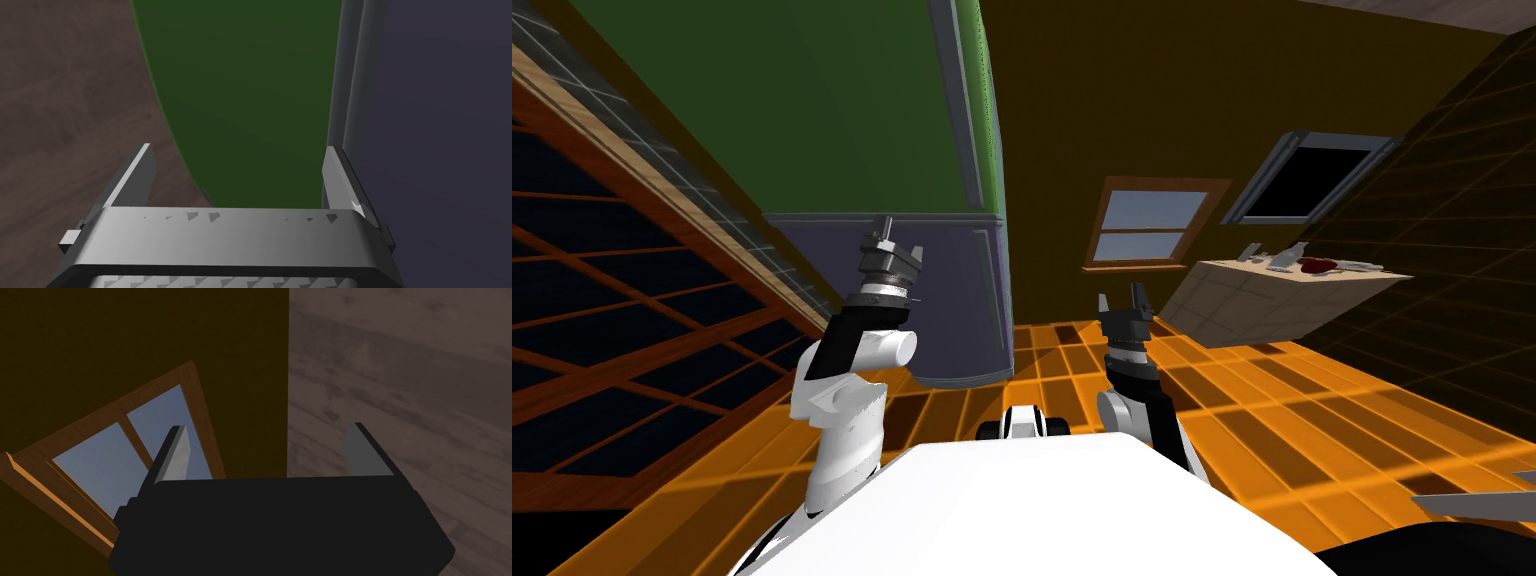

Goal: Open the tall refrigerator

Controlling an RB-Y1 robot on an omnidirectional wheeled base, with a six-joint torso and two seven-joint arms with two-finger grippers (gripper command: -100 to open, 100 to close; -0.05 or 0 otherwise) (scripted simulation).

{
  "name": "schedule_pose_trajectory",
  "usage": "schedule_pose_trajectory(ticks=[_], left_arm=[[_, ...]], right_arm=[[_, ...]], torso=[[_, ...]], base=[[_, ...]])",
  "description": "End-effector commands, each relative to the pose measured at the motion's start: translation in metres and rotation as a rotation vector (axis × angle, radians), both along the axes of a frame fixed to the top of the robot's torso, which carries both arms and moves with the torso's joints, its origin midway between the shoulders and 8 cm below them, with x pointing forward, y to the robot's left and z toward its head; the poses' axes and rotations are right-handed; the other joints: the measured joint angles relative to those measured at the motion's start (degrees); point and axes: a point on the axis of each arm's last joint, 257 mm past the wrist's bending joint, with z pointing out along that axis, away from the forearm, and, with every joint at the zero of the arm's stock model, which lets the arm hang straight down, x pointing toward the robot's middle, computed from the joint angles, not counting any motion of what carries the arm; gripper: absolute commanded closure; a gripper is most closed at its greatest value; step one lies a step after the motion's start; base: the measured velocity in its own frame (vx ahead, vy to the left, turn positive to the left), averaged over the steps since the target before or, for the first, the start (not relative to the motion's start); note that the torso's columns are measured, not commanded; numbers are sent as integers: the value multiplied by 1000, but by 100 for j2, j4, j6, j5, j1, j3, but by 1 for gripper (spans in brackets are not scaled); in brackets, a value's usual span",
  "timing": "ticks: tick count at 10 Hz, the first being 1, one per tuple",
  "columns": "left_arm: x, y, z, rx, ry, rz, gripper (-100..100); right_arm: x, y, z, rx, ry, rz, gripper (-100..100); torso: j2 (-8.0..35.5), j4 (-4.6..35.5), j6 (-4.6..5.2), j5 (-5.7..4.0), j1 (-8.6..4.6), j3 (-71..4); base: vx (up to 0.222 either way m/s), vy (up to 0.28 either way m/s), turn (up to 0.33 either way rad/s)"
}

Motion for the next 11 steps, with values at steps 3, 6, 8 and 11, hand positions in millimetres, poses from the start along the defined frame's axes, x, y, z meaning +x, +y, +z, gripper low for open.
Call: schedule_pose_trajectory(ticks=[3,6,8,11], left_arm=[[-2,8,31,-64,-17,-6,-100],[-3,13,45,-110,-19,-14,-100],[-2,15,49,-137,-10,-18,-100],[-3,18,58,-190,-11,-34,-100]], right_arm=[[0,0,0,0,0,0,0],[0,0,0,0,0,0,0],[0,0,0,0,0,0,0],[0,0,0,0,0,0,0]], torso=[[-7,-2,0,-2,-6,-4],[4,1,0,1,2,2],[5,1,0,-2,-2,3],[-22,-7,1,-6,-16,-15]], base=[[102,-105,28],[92,-93,20],[62,-83,20],[107,-108,27]])
